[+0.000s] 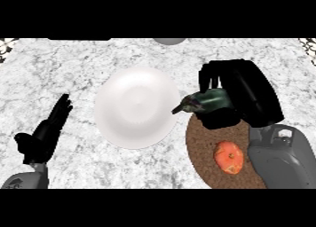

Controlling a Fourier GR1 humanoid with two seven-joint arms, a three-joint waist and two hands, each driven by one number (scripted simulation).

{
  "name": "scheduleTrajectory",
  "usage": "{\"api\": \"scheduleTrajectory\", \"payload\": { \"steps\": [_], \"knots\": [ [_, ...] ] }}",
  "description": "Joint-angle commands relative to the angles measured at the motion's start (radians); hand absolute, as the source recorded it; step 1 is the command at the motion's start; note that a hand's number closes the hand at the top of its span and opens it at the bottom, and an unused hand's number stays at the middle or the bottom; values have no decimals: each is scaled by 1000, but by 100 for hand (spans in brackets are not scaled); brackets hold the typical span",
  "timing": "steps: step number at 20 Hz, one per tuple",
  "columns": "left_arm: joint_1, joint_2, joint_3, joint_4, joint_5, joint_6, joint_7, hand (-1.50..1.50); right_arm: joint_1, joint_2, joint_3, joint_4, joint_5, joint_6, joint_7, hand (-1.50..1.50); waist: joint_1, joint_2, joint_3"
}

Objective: Pick the eggplant from the placemat and place it in the plate

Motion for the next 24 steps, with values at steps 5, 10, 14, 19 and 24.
{"api": "scheduleTrajectory", "payload": {
  "steps": [5,10,14,19,24],
  "knots": [
    [1,-30,-19,2,-20,6,-14,0,-180,176,86,346,73,-127,-18,150,7,3,0],
    [-83,12,26,18,3,-7,59,0,-228,179,228,528,0,-326,18,150,11,5,0],
    [-23,-65,-38,8,-59,48,-5,0,-358,180,310,685,-106,-443,75,150,18,5,0],
    [-46,-26,-9,-9,-31,15,37,0,-380,180,378,711,-268,-653,202,-150,24,5,0],
    [-42,-2,7,-40,-6,-19,47,0,-479,180,366,868,-421,-656,181,-150,27,5,1]
  ]
}}
